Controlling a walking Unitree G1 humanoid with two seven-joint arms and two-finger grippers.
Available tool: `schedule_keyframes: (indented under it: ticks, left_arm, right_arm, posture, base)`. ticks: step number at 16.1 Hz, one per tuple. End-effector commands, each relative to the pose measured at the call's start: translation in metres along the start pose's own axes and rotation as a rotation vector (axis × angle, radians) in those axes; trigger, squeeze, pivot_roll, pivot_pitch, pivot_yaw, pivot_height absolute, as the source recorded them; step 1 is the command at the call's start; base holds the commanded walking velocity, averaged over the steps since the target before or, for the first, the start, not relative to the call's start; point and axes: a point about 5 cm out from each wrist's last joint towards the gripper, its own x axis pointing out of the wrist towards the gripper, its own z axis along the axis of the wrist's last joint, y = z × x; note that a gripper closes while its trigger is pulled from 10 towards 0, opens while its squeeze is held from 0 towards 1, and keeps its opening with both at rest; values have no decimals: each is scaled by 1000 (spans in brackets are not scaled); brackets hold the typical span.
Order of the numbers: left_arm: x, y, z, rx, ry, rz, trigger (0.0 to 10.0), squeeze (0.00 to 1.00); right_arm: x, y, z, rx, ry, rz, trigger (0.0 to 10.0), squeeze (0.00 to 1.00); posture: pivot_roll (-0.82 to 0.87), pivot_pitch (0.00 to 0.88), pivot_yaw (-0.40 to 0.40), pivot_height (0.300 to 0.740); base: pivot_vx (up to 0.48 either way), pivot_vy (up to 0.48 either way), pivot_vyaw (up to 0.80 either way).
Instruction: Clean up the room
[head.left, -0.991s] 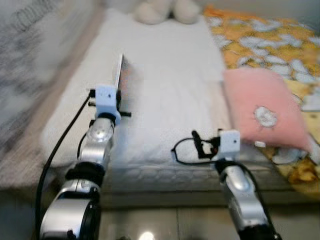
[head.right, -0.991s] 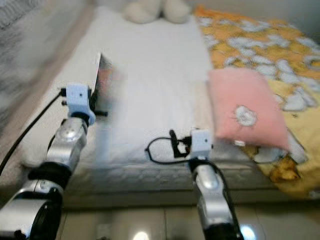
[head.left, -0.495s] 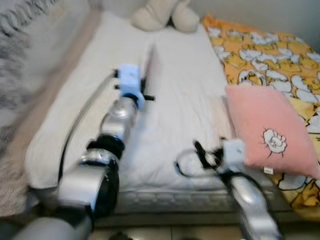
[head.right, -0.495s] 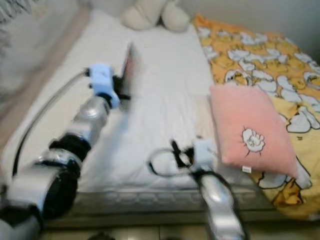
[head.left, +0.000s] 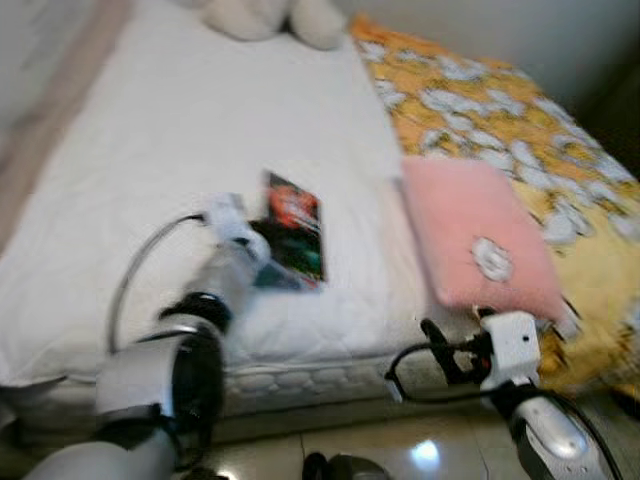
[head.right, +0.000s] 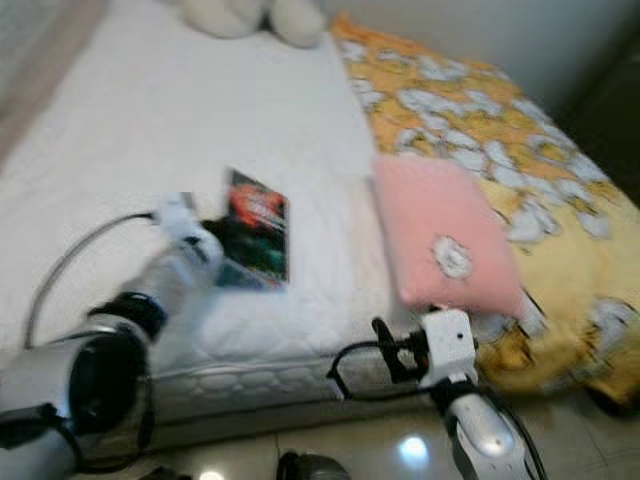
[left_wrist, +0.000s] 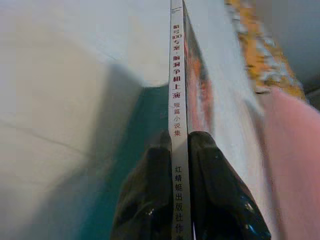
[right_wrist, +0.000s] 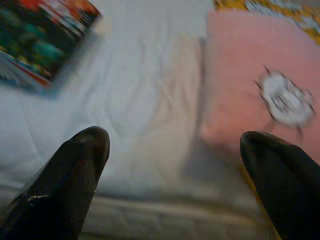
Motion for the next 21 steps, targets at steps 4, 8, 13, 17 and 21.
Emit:
schedule_keyframes:
  ticks: [4, 8, 13, 17, 21]
  left_arm:
    - [-10, 39, 54, 317, -205, 144, 10000, 0]
    - [-6, 10, 70, 109, -232, -118, 10000, 0]
    - [-7, 19, 58, -103, -126, -195, 10000, 0]
    - [-14, 58, 38, 287, -37, 72, 10000, 0]
    - [-22, 83, 41, 636, 2, 220, 10000, 0]
  right_arm:
    - [-4, 0, 2, 5, 17, -15, 10000, 0]
    - [-4, 7, -2, 31, 26, -19, 10000, 0]
    - [-2, 12, -6, 49, 35, -15, 10000, 0]
    - [0, 10, -5, 37, 38, -6, 10000, 0]
    - [-4, 9, -9, 36, 49, -16, 10000, 0]
  posture:
    - [-220, 95, -195, 726]
    - [-193, 94, -176, 726]
    - [-172, 93, -166, 726]
    - [-184, 89, -178, 726]
    - [-190, 86, -172, 726]
  base:
    - [0, 0, 0]
    - [0, 0, 0]
    - [0, 0, 0]
    - [0, 0, 0]
    - [0, 0, 0]
